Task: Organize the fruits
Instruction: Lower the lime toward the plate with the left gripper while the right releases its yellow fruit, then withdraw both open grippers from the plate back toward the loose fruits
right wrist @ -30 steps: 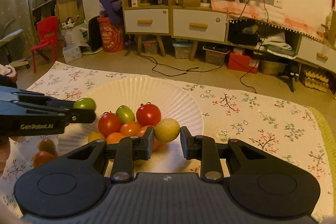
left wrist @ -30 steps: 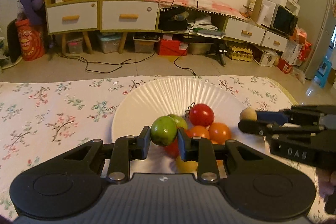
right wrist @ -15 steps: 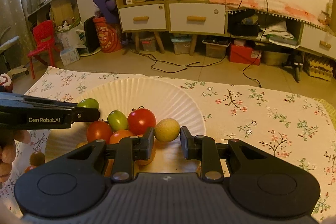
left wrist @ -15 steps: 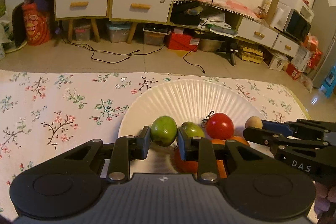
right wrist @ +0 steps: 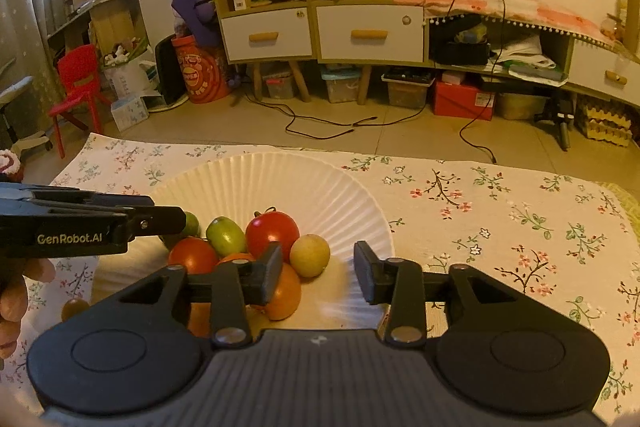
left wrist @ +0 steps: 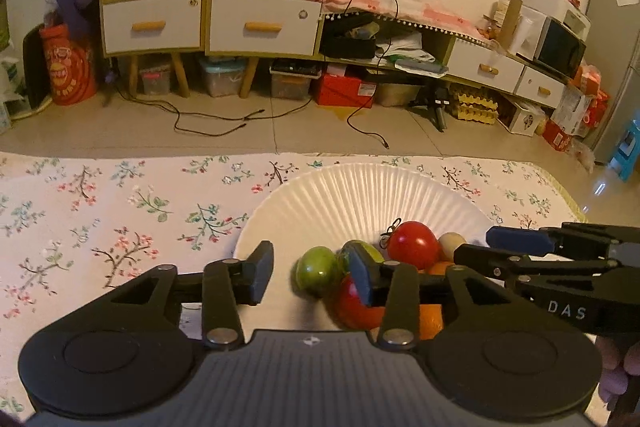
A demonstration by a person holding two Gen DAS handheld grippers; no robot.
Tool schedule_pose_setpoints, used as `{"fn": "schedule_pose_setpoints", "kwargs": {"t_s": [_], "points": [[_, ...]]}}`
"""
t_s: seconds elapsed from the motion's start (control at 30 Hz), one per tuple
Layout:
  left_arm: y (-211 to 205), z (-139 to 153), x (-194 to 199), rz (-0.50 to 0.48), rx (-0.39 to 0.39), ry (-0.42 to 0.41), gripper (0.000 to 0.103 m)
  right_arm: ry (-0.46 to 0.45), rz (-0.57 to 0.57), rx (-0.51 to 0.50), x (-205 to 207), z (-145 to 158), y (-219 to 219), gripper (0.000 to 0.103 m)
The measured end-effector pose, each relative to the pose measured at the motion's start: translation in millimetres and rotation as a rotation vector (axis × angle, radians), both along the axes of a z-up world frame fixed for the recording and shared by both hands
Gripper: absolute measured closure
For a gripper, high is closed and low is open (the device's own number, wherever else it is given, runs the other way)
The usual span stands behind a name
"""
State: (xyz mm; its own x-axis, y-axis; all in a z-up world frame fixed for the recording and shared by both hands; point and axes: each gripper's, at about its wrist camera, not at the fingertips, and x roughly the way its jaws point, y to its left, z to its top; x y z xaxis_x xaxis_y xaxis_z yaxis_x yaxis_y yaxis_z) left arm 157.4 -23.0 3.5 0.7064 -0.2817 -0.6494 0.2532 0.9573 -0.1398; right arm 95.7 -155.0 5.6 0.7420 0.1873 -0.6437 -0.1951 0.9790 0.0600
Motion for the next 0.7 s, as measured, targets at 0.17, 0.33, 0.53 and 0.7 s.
{"fn": "schedule_pose_setpoints", "kwargs": {"t_s": [0.17, 0.33, 0.53, 0.7], "points": [[4, 6, -8, -0.004, 0.008, -0.015, 0.051, -0.01, 0.002, 0.004, -6, 7, 1, 0.053], [8, 12, -19, -0.009, 0.03, -0.029, 0.044, -0.011, -0.004, 0.011, -13, 13, 1, 0.046], [16, 16, -32, -0.004, 0.046, -0.034, 0.038, -0.008, -0.016, 0.017, -24, 18, -1, 0.039], [23, 13, -45, -0.006, 0.054, -0.024, 0.035, -0.001, -0.018, 0.013, -34, 20, 0, 0.035]]}}
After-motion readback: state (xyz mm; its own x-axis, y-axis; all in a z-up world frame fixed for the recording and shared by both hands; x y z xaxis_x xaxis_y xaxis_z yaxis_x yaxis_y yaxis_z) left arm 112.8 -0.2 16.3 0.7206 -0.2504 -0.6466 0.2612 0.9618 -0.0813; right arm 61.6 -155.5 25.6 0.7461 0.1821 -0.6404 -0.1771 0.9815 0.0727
